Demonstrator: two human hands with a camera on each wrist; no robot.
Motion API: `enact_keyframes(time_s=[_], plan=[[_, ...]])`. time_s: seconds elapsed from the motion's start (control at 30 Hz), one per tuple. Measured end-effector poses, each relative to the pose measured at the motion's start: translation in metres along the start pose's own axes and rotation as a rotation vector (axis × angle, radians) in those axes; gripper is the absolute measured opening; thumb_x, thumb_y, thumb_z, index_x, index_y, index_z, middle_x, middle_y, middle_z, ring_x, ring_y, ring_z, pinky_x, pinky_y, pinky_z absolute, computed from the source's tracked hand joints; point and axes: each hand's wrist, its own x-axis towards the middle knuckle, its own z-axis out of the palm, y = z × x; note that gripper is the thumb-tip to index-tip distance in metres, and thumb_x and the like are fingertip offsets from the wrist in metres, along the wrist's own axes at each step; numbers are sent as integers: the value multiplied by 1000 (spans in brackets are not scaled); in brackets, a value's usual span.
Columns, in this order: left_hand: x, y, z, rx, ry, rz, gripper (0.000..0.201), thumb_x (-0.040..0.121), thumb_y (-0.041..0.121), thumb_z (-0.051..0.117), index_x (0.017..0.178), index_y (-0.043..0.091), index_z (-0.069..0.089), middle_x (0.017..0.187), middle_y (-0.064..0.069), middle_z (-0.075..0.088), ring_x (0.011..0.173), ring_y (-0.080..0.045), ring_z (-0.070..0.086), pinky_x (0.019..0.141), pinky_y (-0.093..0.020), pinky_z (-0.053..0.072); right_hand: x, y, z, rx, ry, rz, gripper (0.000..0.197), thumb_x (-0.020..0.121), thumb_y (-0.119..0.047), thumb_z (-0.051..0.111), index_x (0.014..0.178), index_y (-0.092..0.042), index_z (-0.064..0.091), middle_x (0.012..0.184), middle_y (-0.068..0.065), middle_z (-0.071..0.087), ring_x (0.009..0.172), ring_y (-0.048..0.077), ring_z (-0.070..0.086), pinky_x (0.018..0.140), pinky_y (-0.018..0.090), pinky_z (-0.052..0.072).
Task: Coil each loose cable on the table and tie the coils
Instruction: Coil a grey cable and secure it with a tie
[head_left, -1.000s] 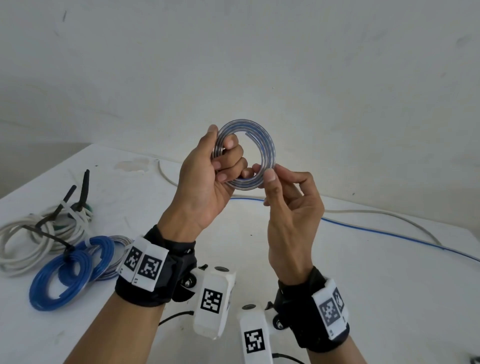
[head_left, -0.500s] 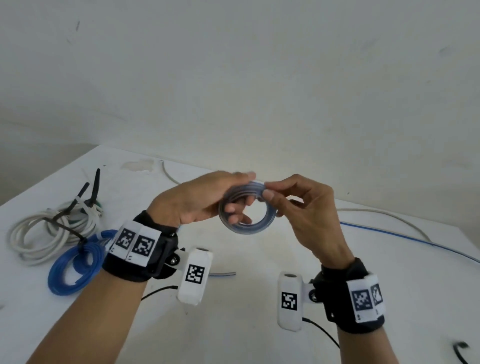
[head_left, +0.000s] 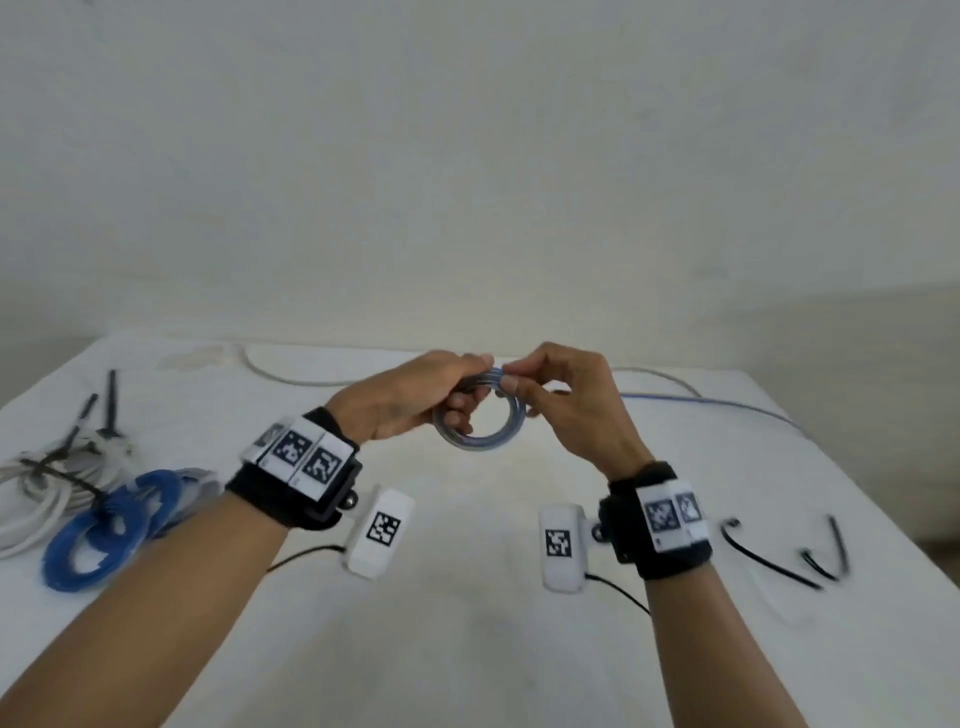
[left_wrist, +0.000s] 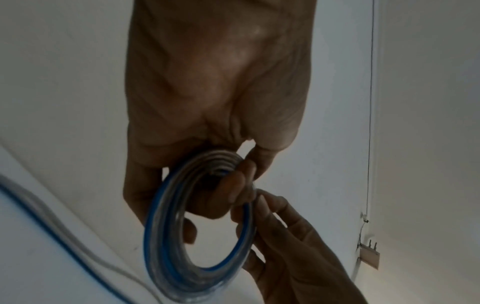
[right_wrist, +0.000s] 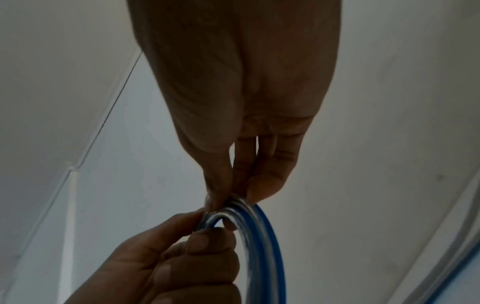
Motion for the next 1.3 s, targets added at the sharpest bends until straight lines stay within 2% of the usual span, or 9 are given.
enact_keyframes(time_s=[0.17, 0.37, 0.43, 0.53, 0.63, 0.8, 0.93, 1.03, 1.3], plan=[[29, 6, 56, 39, -150, -26, 38, 108, 29, 36, 80, 9, 52, 57, 4, 29, 46, -12, 28, 69, -33, 50, -36, 11, -59, -96, 35, 103, 5, 88, -9, 77, 88, -6, 73, 82, 4, 77, 69, 5, 65, 63, 26, 55], [51, -1, 122, 79, -164, -65, 42, 106, 31, 31, 71, 13, 46, 53, 8, 24, 46, -13, 21, 62, -32, 39, -70, 32, -120, -101, 99, 345, 13, 93, -18, 74, 91, -6, 75, 83, 4, 77, 66, 10, 63, 63, 25, 54], [53, -3, 133, 78, -163, -71, 42, 106, 29, 31, 71, 13, 45, 51, 9, 27, 46, -13, 21, 60, -31, 40, -79, 47, -146, -324, 182, 456, 21, 93, -26, 73, 80, -9, 74, 73, 0, 76, 57, 9, 60, 61, 26, 49], [52, -8, 140, 55, -171, -82, 41, 106, 28, 30, 71, 13, 45, 53, 7, 27, 45, -13, 20, 61, -31, 40, -99, 66, -177, -797, -12, 767, 31, 85, -38, 79, 68, -13, 72, 52, -8, 68, 59, 9, 66, 64, 24, 52], [51, -13, 142, 20, -187, -99, 41, 106, 27, 29, 71, 12, 45, 55, 5, 23, 43, -12, 18, 61, -31, 40, -118, 75, -182, -1032, -178, 973, 40, 75, -47, 86, 79, -13, 65, 67, -4, 76, 73, 16, 74, 73, 30, 58], [46, -21, 138, -25, -200, -110, 39, 106, 26, 30, 72, 12, 46, 56, 5, 21, 44, -11, 17, 61, -30, 41, -120, 88, -170, -1129, -203, 999, 49, 66, -48, 91, 81, -16, 56, 91, 2, 76, 86, 23, 73, 82, 36, 60], [44, -24, 129, -50, -185, -114, 41, 107, 27, 30, 74, 12, 48, 55, 6, 22, 43, -11, 18, 62, -30, 41, -118, 92, -158, -1137, -142, 978, 45, 71, -31, 89, 101, -14, 61, 104, 8, 73, 95, 29, 71, 83, 38, 59], [45, -27, 120, -63, -178, -114, 41, 107, 28, 30, 75, 11, 48, 55, 6, 22, 44, -11, 18, 62, -30, 41, -118, 90, -157, -1170, -124, 996, 56, 72, -34, 90, 113, -11, 59, 113, 9, 69, 106, 32, 68, 86, 38, 56], [46, -34, 114, -83, -190, -116, 40, 107, 29, 30, 75, 12, 49, 56, 5, 22, 45, -11, 17, 61, -29, 42, -110, 89, -148, -1068, -111, 983, 29, 71, -10, 79, 82, -15, 53, 91, 9, 70, 83, 29, 71, 75, 36, 61]])
